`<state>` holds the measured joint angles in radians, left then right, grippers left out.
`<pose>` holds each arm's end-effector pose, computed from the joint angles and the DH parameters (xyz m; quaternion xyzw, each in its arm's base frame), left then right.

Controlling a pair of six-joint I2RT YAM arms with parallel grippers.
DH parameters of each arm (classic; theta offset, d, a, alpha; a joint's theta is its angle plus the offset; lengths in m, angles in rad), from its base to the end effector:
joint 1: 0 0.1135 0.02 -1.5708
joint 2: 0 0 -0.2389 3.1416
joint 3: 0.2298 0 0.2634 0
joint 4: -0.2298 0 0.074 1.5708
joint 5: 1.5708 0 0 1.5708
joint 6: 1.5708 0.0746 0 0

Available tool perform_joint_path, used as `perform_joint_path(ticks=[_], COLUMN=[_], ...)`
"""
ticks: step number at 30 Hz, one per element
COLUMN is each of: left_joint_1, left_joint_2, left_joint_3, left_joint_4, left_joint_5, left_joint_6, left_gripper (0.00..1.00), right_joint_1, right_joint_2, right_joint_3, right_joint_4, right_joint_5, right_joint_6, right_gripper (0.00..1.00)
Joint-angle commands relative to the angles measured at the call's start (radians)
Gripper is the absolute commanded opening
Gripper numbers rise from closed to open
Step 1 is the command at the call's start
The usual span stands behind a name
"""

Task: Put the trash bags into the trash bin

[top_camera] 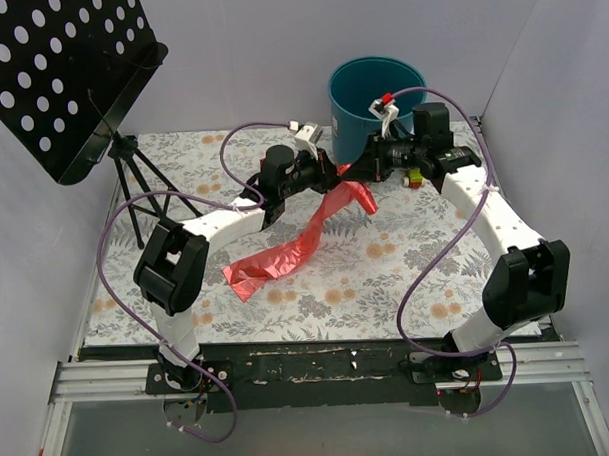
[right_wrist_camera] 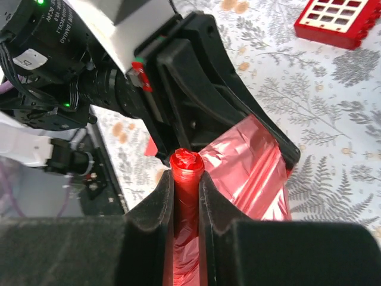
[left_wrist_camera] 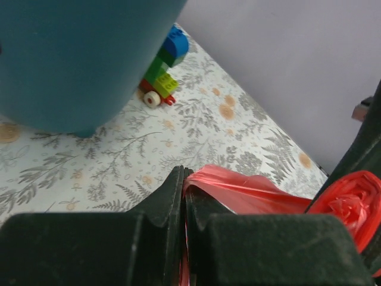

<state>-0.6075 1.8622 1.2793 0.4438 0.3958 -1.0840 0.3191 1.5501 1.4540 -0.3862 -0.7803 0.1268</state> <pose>0.3754 -0.2960 0.2314 -0.0492 0.7494 -0.5800 0.3157 0.3526 0.1717 0.3285 -0.2720 0.7687 0.4232 0.3951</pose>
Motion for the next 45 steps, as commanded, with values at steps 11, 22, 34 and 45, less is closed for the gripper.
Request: perform_joint_path(ticks=[11, 22, 34, 45], left_joint_1=[0.081, 0.132, 0.130, 0.129], left_joint_2=[-0.032, -0.207, -0.420, -0.422], left_joint_3=[0.098, -0.058, -0.084, 0.060], left_joint_4=[-0.228, -0.270, -0.404, -0.386], left_joint_5=[-0.319, 0.047, 0.308, 0.295], left_joint_6=[0.193, 0.358, 0.492, 0.441], left_gripper=[0.00, 0.00, 0.00, 0.00], right_joint_1=[-0.130, -0.213, -0.284, -0.351], right_joint_2=[-0.053, -0.211, 0.060, 0.023], right_joint_3=[-0.254, -0.224, -0.365, -0.382], right_joint_4=[0.788, -0.042, 0.160, 0.107], right_joint_5=[-0.705, 0.837, 1.303, 1.164], right_joint_6=[0.765, -0.216, -0.242, -0.238], right_gripper=[0.01, 0.01, 0.01, 0.70])
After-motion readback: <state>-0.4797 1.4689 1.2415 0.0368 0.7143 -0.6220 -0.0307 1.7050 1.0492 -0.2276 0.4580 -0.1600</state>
